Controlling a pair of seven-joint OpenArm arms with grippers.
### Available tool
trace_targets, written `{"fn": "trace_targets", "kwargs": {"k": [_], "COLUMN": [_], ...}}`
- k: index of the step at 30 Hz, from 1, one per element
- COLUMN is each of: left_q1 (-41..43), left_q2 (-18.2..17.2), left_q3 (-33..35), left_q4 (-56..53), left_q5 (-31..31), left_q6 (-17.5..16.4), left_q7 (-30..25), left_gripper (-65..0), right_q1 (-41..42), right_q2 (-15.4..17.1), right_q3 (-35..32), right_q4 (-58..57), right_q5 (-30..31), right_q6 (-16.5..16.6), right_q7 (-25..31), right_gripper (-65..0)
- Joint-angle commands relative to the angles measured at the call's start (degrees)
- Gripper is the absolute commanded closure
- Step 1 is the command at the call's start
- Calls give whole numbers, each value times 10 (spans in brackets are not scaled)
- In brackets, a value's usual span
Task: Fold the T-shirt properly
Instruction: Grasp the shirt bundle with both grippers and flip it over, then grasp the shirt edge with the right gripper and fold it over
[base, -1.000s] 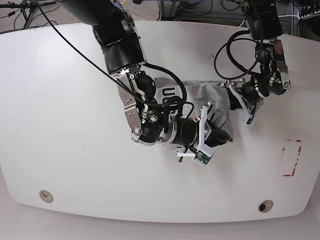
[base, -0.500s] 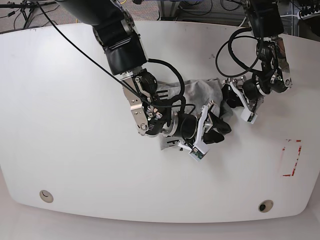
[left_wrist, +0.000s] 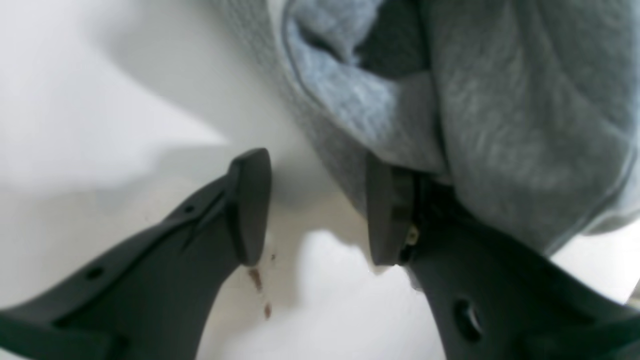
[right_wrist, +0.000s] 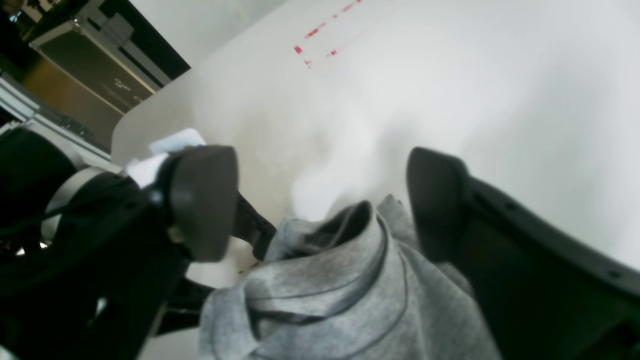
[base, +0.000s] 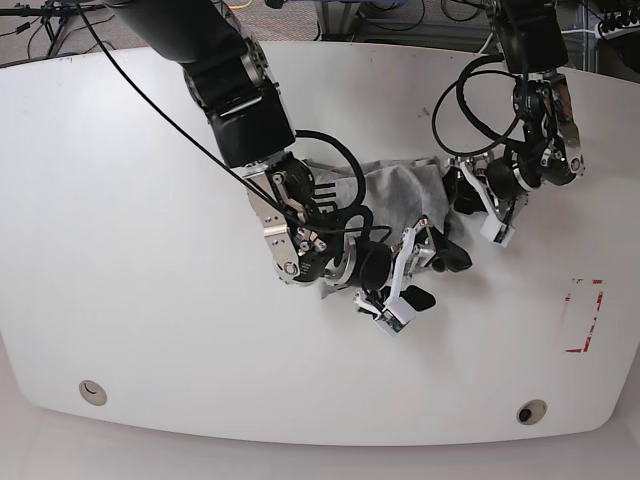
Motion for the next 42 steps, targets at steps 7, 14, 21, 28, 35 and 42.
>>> {"fn": "trace_targets", "kwargs": {"k": [7,14,21,28,35,42], "left_q1": [0,6,8,24,29,29], "left_q2": [-48,-75,-116,-139,-139,-138], "left_q3": [-29,-125,-213,-248,-260,-257], "left_q4": [103,165,179,181,179,182], "left_q5": [-41,-67,-67,-67,-66,-66], "left_q6": [6,6,6,6,6,6], "left_q7": [55,88,95,95,95,95], "left_gripper": [-293,-293,-293,-293,-293,-293], "right_q1": [-23,-80,-138,-176,-175,-151], "right_q2": [22,41,54,48,45,49], "right_q3": [3,3,1,-24,-121,-161], "right_q4": [156,196,202,199,164,127], "right_q5": [14,12,12,12,12,19], "right_q6": [3,3,3,3,-26,-51], "right_q7": [-67,-89,-90,-89,-86,-71], "right_gripper": [-495,-398,-260,-231,-233,-231]}}
